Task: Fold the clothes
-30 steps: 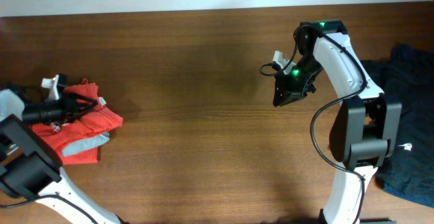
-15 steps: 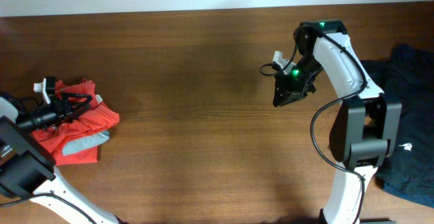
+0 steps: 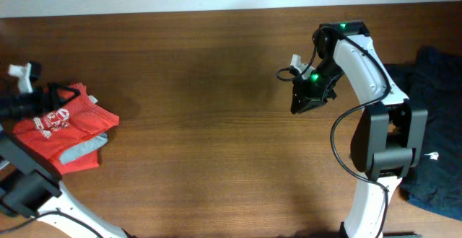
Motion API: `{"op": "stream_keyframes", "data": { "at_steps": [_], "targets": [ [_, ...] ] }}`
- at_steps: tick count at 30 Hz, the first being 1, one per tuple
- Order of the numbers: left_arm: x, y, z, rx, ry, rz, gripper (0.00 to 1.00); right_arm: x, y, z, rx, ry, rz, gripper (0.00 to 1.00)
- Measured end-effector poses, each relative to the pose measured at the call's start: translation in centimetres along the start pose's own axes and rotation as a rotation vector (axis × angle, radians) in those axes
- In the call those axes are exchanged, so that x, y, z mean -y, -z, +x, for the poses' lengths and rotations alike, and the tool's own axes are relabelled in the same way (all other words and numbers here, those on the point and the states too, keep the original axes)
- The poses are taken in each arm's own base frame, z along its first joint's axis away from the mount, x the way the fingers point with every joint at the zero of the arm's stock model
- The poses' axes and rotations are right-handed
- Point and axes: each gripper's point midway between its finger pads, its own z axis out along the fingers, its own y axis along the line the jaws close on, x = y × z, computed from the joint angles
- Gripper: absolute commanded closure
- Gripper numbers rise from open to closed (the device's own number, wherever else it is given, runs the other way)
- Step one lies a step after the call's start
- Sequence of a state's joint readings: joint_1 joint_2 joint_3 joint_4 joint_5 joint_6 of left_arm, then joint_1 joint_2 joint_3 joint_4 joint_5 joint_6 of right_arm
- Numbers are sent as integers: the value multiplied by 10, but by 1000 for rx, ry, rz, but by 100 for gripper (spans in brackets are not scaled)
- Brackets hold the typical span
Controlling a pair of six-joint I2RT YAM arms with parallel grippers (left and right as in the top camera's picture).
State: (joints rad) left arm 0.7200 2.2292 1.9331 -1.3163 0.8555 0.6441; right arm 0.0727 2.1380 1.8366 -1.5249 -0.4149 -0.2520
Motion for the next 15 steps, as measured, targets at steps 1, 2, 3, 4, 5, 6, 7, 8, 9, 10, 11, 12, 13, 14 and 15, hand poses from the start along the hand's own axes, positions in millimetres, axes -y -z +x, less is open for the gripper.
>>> {"op": "stream_keyframes", "data": {
  "at_steps": [1, 2, 3, 4, 5, 6, 7, 8, 9, 10, 11, 12, 13, 14, 15],
  "targets": [
    [9, 9, -7, 5, -42, -38, 1, 0, 0, -1, 3, 3, 1, 75],
    [28, 18, -18, 12, -108, -75, 1, 0, 0, -1, 3, 2, 1, 75],
    [43, 22, -25, 17, -149, -92, 1, 0, 0, -1, 4, 3, 1, 78],
    [68, 24, -31, 17, -215, -107, 1, 0, 0, -1, 5, 3, 1, 79],
    [83, 23, -34, 15, -250, -112, 1, 1, 0, -2, 10, 3, 2, 79],
    [100, 22, -36, 1, -291, -133, 1, 2, 0, -5, 22, 7, 5, 78],
    [118, 17, -36, -21, -336, -157, 1, 3, 1, -8, 34, 9, 8, 77],
    [129, 12, -36, -41, -360, -177, 1, 4, 1, -12, 48, 8, 10, 75],
    [139, 6, -36, -62, -385, -208, 1, 6, 2, -15, 65, 8, 14, 74],
    [151, -2, -37, -77, -412, -232, 1, 11, 5, -21, 95, 0, 20, 73],
    [164, -12, -37, -91, -434, -249, 1, 15, 9, -26, 122, -11, 23, 72],
    [175, -21, -38, -101, -451, -263, 1, 20, 15, -32, 155, -22, 29, 69],
    [184, -30, -39, -104, -466, -275, 1, 29, 28, -44, 219, -42, 38, 62],
    [195, -42, -42, -106, -483, -295, 1, 34, 38, -49, 256, -52, 44, 32],
    [200, -48, -41, -110, -490, -301, 1, 38, 45, -52, 280, -57, 49, 2]
  ]
}}
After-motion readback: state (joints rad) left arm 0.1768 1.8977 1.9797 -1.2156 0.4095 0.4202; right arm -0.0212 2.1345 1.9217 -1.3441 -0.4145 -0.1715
